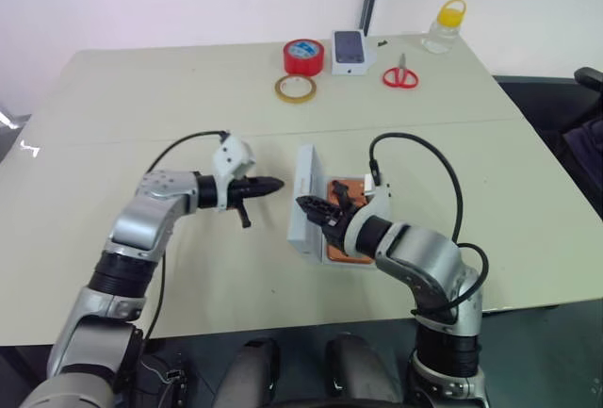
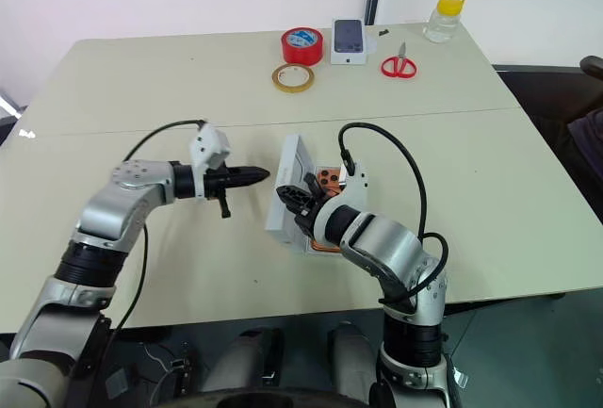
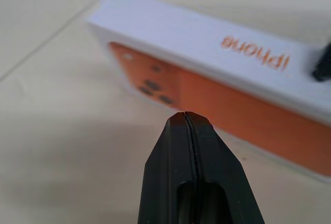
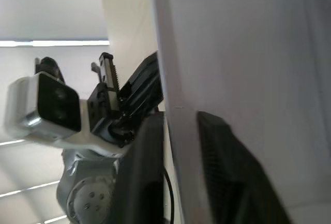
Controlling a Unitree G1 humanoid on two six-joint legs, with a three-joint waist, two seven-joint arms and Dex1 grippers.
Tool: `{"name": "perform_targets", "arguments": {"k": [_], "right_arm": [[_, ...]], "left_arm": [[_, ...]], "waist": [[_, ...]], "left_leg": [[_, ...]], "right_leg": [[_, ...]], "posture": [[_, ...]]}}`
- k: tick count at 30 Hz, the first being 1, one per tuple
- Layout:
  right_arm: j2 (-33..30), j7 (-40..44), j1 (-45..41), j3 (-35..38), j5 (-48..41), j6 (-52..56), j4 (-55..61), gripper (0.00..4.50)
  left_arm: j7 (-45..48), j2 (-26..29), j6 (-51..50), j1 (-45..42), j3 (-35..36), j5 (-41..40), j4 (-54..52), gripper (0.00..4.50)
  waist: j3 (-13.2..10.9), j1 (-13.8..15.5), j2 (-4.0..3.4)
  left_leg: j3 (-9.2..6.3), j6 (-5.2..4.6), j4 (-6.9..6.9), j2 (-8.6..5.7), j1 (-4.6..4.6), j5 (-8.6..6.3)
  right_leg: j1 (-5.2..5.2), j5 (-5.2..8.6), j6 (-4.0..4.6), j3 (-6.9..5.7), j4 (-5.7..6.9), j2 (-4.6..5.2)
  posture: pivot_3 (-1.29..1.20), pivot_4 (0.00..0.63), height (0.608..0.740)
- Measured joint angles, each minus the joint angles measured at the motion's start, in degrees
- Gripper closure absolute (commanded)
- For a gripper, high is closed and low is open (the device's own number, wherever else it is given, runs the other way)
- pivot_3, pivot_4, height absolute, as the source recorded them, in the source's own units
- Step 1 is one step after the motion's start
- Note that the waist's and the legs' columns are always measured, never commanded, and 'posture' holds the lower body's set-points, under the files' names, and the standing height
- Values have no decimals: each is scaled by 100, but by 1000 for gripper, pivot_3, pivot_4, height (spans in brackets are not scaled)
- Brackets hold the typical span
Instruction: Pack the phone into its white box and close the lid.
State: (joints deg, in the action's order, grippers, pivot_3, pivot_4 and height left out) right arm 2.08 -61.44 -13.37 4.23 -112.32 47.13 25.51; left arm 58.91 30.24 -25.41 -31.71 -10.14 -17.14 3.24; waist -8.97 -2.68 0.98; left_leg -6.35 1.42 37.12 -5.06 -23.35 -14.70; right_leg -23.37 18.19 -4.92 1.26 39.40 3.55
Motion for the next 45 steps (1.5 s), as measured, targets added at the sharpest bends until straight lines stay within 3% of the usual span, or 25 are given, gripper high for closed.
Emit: {"name": "perform_targets", "arguments": {"k": [3, 8, 10, 14, 17, 23, 29, 33, 39, 45], "right_arm": [[-1045, 502, -313, 49, 4, 405, -250, 594], [-3352, 1879, -1254, 309, 21, 1224, -1148, 594], [-3881, 2339, -1450, 343, 162, 1375, -1355, 594], [-4911, 3631, -1731, 6, 1652, 1785, -1585, 594], [-5352, 4750, -1898, -348, 2894, 1862, -1509, 1478], [-5863, 6508, -1943, -1023, 4685, 1780, -1007, 4446], [-6051, 7538, -1954, -1366, 5996, 1567, -712, 4446], [-6053, 8050, -1955, -1694, 6783, 1350, -438, 4446], [-5937, 8668, -1985, -2099, 7675, 1153, -178, 4446], [-5674, 8997, -2076, -2248, 8130, 1220, -75, 4446]], "left_arm": [[25, -211, 11, -22, -252, 98, -21, 4500], [95, -428, -1, -180, -455, 154, -81, 4500], [118, -504, -9, -239, -516, 168, -108, 4500], [99, -787, -23, -436, -829, 304, -32, 4500], [99, -847, -10, -512, -993, 424, 88, 4500], [0, -973, -35, -514, -966, 450, 169, 4500], [-321, -995, -338, -709, -181, 90, 200, 4500], [-543, -528, -299, -922, 56, 262, 590, 4500], [-115, -155, 118, -912, -488, 828, 1120, 4500], [322, -353, 610, -1003, -993, 1210, 1546, 4500]], "waist": [[-1, 14, -2], [-3, 23, -5], [-2, 10, -4], [-3, 42, -6], [-3, 18, -5], [-3, 52, -5], [-4, 62, -4], [-4, 36, -4], [-4, 144, -4], [-4, 214, -4]], "left_leg": [[1, -23, 6, -2, 0, -13], [2, -29, 4, 1, -2, -16], [3, -34, 3, 5, -2, -19], [7, -39, 13, 3, -5, -21], [8, -42, 11, 5, -4, -23], [7, -42, 17, 2, -8, -24], [5, -42, 17, 2, -7, -24], [5, -41, 13, 2, -5, -23], [5, -39, 15, -1, -7, -23], [4, -38, 17, -3, -13, -23]], "right_leg": [[6, 0, 0, -1, -3, 0], [9, 1, 0, -7, -9, -2], [13, 1, 0, -7, -14, -4], [17, 1, -1, -7, -15, -2], [15, 1, -1, -6, -15, -3], [15, 1, -1, -6, -17, 1], [12, 1, -1, -7, -18, 1], [10, 1, -1, -6, -17, 0], [10, 0, -1, -5, -22, 4], [8, 1, -1, -5, -27, 7]], "posture": [[0, 150, 740], [0, 150, 740], [0, 150, 740], [0, 150, 740], [0, 150, 740], [0, 150, 740], [0, 150, 740], [0, 150, 740], [0, 150, 740], [0, 150, 740]]}}
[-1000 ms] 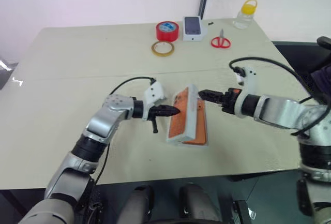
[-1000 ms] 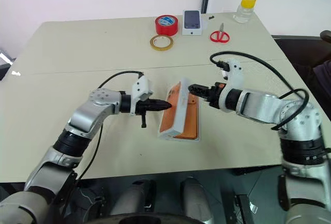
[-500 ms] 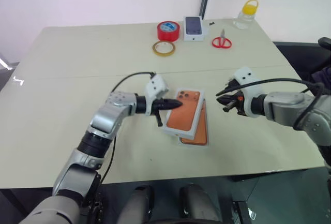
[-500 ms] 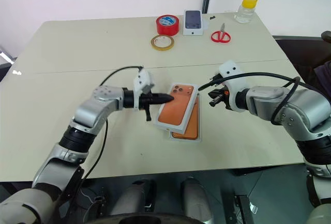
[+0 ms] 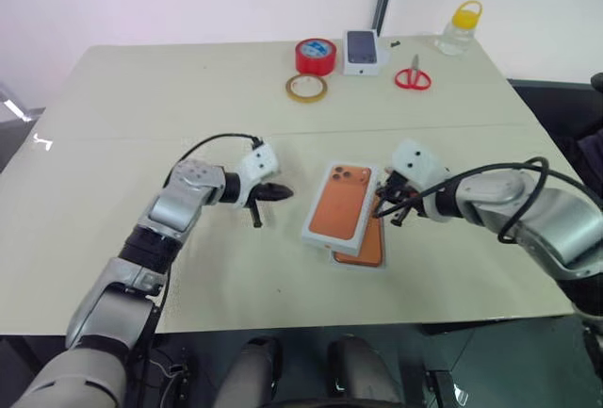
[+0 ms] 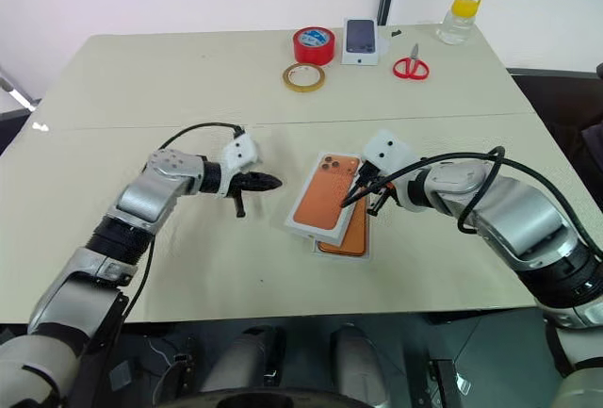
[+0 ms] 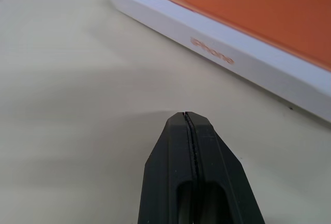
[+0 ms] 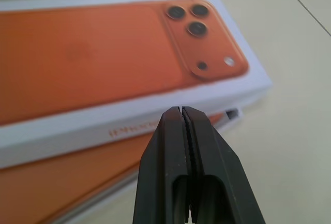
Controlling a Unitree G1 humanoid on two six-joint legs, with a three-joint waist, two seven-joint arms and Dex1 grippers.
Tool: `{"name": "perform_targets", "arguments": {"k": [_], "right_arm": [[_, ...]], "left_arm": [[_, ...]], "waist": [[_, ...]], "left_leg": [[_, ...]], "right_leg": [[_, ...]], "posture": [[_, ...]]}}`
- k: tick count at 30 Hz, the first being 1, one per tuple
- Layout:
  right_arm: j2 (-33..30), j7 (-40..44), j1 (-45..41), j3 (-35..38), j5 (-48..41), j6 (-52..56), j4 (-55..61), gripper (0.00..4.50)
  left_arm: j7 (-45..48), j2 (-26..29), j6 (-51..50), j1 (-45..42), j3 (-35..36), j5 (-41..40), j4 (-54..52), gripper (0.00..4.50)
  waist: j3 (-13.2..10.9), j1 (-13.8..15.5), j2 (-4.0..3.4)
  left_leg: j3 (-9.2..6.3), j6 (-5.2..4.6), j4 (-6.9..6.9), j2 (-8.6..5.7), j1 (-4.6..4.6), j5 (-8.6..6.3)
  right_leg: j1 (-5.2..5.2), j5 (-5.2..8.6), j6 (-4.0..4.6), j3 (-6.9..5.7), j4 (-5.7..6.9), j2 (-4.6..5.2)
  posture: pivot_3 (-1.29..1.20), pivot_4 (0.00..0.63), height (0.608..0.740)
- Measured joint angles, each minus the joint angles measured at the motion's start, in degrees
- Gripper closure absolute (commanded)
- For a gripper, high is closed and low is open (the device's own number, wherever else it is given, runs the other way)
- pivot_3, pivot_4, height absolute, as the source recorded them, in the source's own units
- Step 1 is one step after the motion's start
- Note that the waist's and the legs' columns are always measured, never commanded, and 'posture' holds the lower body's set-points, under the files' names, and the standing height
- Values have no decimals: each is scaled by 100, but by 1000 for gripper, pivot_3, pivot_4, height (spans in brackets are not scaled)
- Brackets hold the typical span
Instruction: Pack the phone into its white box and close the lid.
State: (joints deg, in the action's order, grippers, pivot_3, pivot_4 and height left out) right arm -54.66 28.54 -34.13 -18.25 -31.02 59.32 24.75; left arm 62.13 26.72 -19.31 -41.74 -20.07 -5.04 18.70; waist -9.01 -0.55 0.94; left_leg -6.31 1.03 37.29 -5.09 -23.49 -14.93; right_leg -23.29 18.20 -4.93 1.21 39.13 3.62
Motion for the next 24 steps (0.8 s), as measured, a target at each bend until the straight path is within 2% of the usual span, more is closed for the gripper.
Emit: {"name": "perform_targets", "arguments": {"k": [7, 13, 24], "right_arm": [[134, 221, -61, -102, 509, 77, 38, 4446], [179, 361, -58, -82, 747, 172, 90, 4446], [-54, 637, 108, 459, 930, 387, 69, 4446]], "left_arm": [[273, -355, 277, -284, -163, 126, 281, 4500], [383, -436, 287, -305, -161, 157, 304, 4500], [489, -480, 271, -303, -161, 200, 127, 4500]], "waist": [[0, -31, 1], [0, -19, 1], [0, -14, 1]], "left_leg": [[0, 0, 0, 1, -1, 0], [-1, 0, 1, 0, -1, 0], [0, 0, 1, 0, -1, 0]], "right_leg": [[-4, 0, 0, 0, 5, -2], [-3, 0, 0, 0, 5, -2], [-3, 0, 0, 0, 5, -1]], "posture": [[0, 150, 740], [0, 150, 740], [0, 150, 740]]}}
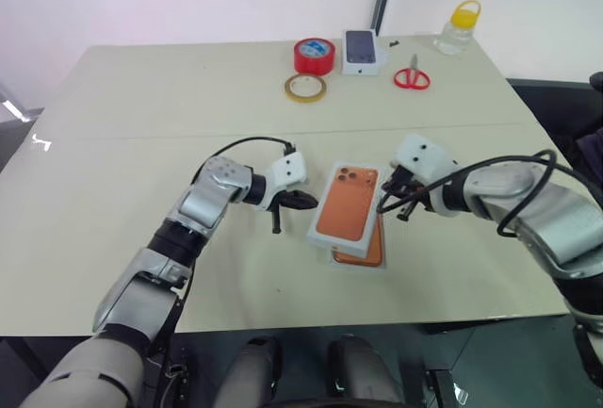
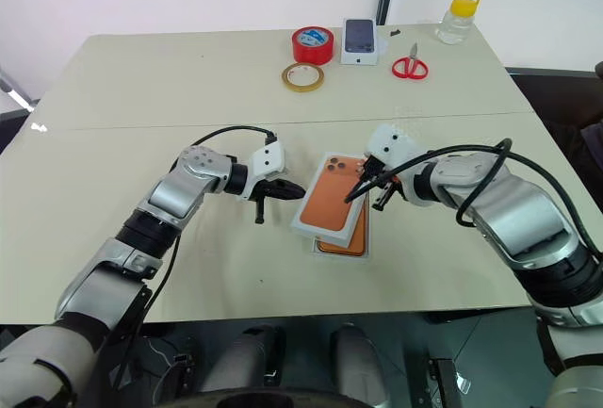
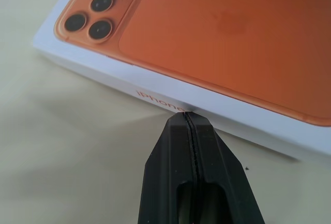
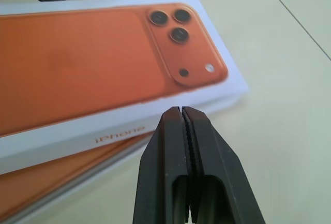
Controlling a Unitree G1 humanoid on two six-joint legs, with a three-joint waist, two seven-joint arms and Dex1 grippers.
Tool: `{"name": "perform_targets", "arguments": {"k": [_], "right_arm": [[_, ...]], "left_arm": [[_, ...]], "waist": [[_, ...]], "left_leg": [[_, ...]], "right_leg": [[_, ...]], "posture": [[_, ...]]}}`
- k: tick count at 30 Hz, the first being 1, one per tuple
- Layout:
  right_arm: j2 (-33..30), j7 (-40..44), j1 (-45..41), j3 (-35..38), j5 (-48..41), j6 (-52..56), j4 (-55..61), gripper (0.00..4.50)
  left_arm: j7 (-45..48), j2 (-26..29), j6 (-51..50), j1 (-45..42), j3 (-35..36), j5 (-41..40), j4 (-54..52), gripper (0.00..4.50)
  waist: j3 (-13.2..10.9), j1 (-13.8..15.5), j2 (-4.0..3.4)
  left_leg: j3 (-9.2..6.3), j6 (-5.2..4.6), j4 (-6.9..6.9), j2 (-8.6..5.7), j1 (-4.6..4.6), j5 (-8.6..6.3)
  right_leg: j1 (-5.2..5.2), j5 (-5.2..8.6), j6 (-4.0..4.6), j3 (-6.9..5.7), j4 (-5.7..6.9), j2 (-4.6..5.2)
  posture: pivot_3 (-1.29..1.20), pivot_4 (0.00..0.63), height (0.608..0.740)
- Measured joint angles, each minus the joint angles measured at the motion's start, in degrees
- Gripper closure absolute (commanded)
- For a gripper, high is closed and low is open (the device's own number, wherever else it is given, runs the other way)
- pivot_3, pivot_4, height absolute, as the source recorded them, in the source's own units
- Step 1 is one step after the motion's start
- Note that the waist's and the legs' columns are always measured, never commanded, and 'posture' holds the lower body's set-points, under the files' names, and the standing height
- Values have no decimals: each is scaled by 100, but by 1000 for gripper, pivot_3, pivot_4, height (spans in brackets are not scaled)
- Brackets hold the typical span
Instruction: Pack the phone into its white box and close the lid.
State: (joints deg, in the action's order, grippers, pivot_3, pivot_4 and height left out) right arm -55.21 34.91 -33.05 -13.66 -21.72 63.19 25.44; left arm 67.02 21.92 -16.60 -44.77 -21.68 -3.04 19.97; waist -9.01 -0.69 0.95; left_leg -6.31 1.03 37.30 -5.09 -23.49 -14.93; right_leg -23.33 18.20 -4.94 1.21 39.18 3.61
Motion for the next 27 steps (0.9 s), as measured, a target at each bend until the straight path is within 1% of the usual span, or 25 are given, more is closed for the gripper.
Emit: {"name": "perform_targets", "arguments": {"k": [6, 15, 22, 27], "right_arm": [[-43, 242, 225, -194, 186, -121, 26, 4446], [34, 405, 235, -221, 308, -146, 113, 4446], [-92, 598, 413, -154, 341, -146, 424, 4446], [-287, 714, 662, -132, 345, -145, 732, 4446]], "left_arm": [[27, -64, -23, 3, -2, 1, -65, 4500], [67, -77, -196, 89, -2, 2, -322, 4500], [417, 40, -456, 224, -20, -43, -846, 4500], [563, 56, -533, 233, -85, -44, -975, 4500]], "waist": [[0, -12, 0], [0, -12, 0], [0, -9, 0], [0, -2, 0]], "left_leg": [[0, 0, 0, 0, 0, 0], [0, 0, 0, 0, 0, 0], [0, 0, 0, 1, 0, 0], [0, 0, 0, 0, 0, 0]], "right_leg": [[-1, 0, 0, 0, 2, -1], [-1, 0, 0, 0, 2, -1], [-1, 0, 0, 0, 2, -1], [1, 0, 0, 0, 0, -1]], "posture": [[0, 150, 740], [0, 150, 740], [0, 150, 740], [0, 150, 740]]}}
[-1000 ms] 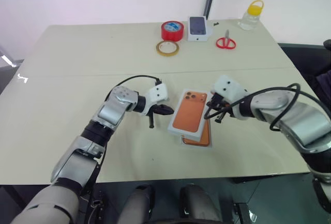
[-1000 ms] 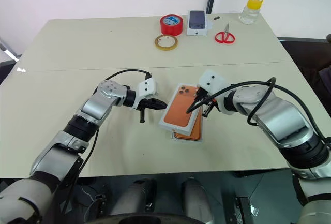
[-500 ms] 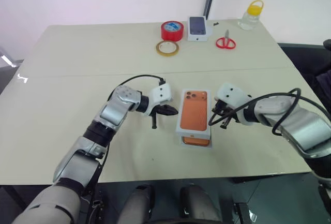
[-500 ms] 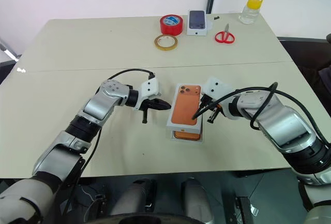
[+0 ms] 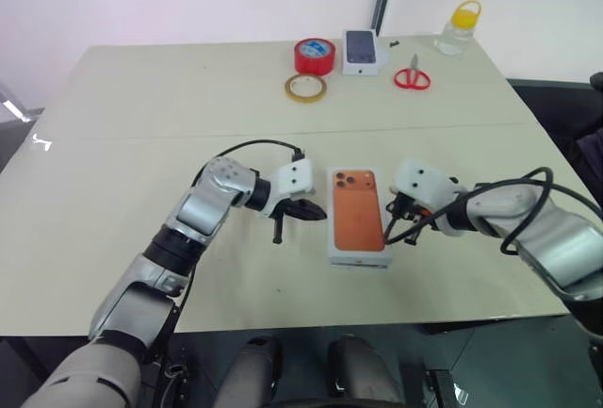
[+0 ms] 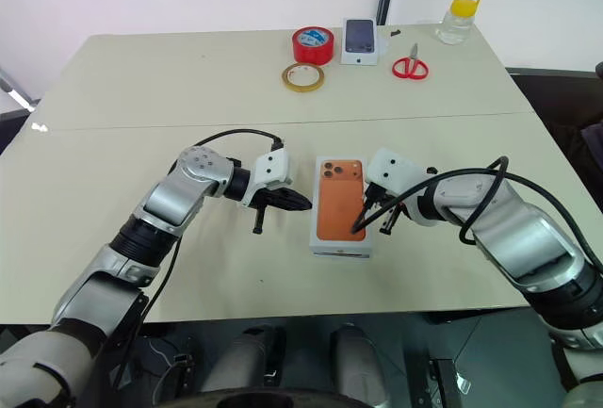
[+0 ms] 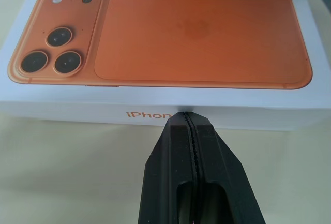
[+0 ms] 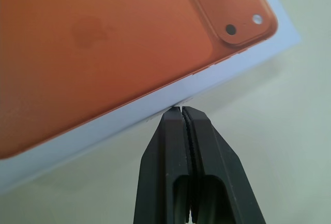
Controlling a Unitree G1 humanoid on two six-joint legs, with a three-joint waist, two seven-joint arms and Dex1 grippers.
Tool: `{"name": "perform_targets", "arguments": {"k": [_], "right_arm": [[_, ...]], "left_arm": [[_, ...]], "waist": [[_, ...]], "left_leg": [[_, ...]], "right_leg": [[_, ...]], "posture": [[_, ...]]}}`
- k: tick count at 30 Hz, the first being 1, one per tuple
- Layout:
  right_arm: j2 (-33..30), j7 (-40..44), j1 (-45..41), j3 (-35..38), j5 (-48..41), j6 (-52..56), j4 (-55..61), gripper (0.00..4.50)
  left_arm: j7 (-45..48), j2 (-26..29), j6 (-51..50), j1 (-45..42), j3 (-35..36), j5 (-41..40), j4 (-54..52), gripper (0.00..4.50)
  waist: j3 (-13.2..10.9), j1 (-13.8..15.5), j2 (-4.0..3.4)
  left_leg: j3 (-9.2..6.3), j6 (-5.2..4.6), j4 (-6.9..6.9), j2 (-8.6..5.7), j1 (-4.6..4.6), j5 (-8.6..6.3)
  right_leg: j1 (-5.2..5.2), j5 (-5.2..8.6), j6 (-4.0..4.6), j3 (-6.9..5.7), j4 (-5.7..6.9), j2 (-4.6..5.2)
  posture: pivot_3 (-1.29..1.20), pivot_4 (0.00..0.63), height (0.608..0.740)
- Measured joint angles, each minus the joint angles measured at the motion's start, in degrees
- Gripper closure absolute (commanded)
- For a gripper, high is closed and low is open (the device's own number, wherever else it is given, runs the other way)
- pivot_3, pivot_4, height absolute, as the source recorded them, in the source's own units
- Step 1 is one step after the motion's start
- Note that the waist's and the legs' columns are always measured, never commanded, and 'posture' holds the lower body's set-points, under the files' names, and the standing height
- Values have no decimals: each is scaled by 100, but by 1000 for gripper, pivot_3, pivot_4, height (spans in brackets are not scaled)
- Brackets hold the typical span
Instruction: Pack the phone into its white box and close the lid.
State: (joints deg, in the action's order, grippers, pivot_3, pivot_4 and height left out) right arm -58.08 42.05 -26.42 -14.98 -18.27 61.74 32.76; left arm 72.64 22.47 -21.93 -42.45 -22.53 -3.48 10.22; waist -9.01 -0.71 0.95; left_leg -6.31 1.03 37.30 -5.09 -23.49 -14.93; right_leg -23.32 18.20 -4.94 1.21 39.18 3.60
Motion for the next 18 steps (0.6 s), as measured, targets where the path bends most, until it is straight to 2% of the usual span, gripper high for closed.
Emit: {"name": "perform_targets", "arguments": {"k": [18], "right_arm": [[-23, 67, 269, -27, 75, -55, 96, 4446]], "left_arm": [[29, 101, 2, 162, -202, 41, -130, 4500]], "waist": [[0, -4, 0]], "left_leg": [[0, 0, 1, 0, 0, 0]], "right_leg": [[0, 0, 0, 0, 1, 0]], "posture": [[0, 150, 740]]}}
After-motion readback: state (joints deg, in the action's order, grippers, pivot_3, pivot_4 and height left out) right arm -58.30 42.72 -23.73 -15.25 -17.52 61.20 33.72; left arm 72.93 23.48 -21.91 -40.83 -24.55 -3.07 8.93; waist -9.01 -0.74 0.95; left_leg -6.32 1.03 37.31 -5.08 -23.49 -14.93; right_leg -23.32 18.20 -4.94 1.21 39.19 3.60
